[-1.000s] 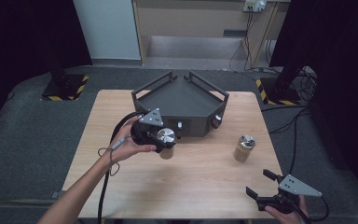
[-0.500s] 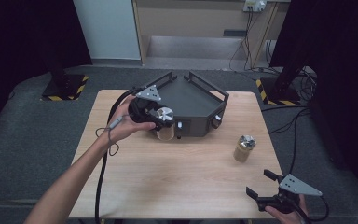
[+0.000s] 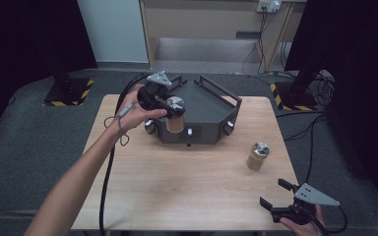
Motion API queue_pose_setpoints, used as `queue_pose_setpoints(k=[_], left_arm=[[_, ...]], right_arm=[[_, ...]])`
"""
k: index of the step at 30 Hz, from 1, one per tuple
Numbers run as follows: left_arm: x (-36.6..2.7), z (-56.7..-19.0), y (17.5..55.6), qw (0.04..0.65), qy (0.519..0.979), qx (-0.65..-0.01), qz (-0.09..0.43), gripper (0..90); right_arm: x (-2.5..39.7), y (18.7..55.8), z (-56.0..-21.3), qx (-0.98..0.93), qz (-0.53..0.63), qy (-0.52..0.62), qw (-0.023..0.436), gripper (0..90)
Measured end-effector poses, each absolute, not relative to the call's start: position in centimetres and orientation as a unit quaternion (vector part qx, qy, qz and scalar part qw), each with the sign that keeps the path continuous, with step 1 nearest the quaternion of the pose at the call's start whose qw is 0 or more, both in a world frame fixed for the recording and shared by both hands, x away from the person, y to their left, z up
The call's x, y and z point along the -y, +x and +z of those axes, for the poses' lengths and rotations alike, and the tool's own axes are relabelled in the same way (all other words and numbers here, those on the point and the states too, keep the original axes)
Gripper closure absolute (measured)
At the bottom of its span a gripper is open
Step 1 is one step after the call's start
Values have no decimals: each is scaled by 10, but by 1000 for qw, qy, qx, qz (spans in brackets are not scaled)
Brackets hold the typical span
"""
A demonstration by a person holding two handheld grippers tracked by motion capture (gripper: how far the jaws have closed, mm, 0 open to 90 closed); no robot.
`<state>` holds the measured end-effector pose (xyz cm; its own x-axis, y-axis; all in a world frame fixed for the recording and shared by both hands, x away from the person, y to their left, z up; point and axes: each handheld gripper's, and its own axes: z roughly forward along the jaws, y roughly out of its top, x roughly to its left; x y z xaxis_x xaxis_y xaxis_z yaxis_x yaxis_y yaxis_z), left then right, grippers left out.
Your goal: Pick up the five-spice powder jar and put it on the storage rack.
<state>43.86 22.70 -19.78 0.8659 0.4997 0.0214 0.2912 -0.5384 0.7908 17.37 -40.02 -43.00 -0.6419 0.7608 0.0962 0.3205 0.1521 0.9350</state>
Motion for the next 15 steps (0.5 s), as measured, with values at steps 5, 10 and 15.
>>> queue_pose_setpoints(k=[5, 10, 15], left_arm=[[-223, -196, 451, 421, 861, -254, 127, 337], [-215, -198, 463, 413, 855, -283, 135, 337], [-204, -203, 477, 406, 849, -302, 152, 337]], right_arm=[[401, 174, -431, -731, 538, 368, 204, 9], [401, 174, -431, -731, 538, 366, 204, 9], [401, 174, -431, -731, 539, 366, 204, 9]])
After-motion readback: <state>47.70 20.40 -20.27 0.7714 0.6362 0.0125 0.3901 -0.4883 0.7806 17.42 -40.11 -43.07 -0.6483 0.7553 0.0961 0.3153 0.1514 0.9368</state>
